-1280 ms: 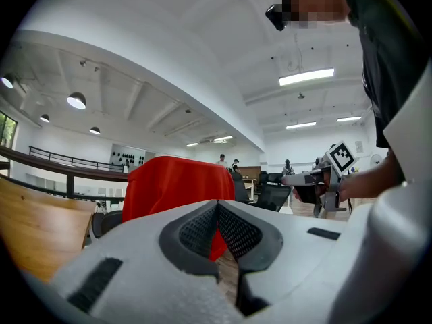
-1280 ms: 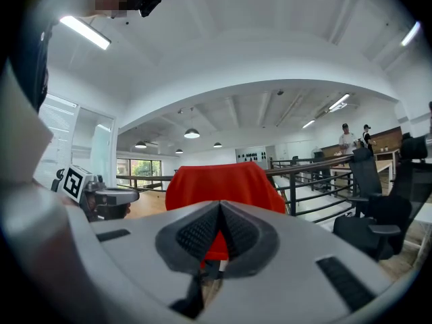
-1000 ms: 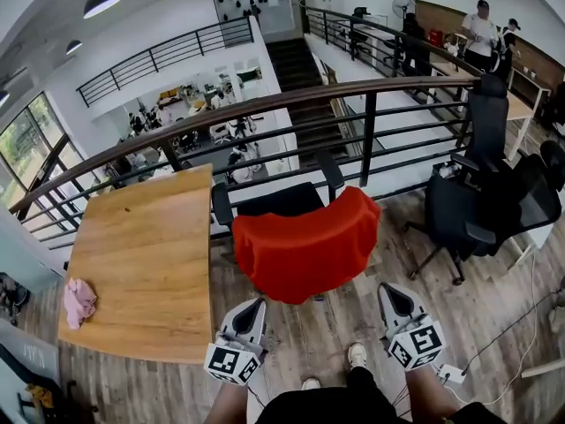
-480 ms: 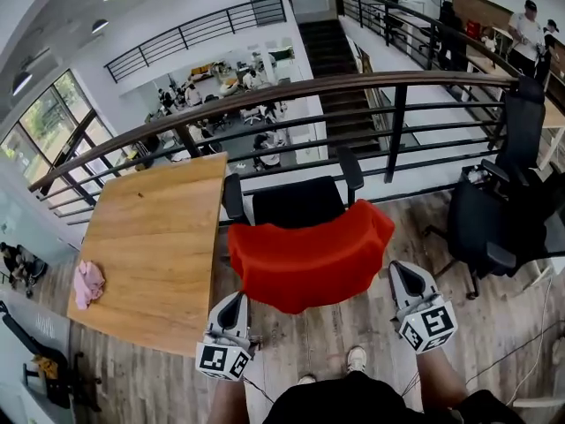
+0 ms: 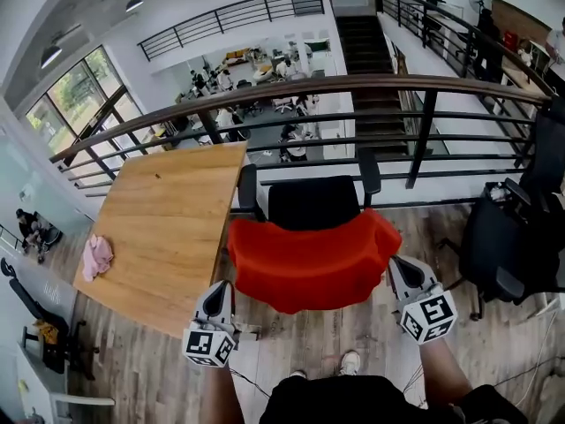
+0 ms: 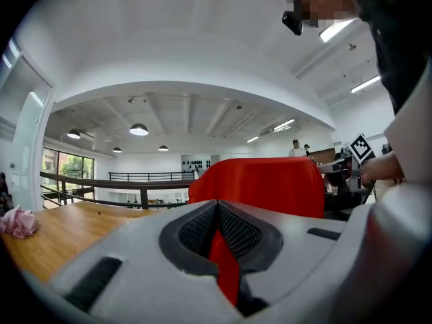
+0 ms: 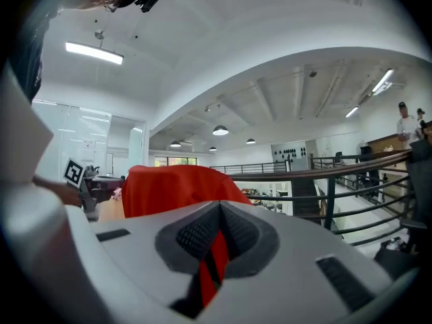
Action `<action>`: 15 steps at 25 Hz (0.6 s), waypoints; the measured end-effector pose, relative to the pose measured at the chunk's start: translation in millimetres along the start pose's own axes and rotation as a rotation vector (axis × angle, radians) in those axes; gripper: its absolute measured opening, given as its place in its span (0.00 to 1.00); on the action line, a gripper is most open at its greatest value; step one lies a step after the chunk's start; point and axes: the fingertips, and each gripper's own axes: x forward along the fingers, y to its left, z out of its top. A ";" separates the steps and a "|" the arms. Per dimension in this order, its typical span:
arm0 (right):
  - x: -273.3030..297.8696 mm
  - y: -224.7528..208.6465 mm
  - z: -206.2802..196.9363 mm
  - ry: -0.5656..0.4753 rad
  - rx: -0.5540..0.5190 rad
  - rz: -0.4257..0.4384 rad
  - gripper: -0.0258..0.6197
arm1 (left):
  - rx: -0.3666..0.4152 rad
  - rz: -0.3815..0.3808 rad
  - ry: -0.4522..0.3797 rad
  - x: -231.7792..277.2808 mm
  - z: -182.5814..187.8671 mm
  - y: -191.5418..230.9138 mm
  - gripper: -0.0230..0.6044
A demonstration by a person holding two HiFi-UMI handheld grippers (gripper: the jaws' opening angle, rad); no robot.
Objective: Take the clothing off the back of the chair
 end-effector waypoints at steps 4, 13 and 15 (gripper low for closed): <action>13.4 -5.6 -7.0 0.038 -0.026 0.039 0.13 | 0.007 0.023 0.030 8.0 -0.4 9.6 0.17; 52.4 -18.5 -9.8 0.085 -0.060 0.033 0.36 | 0.015 -0.038 0.114 52.2 -14.6 19.5 0.43; 61.0 -20.0 -7.8 0.094 -0.080 0.040 0.37 | 0.011 -0.052 0.121 60.3 -18.0 23.0 0.43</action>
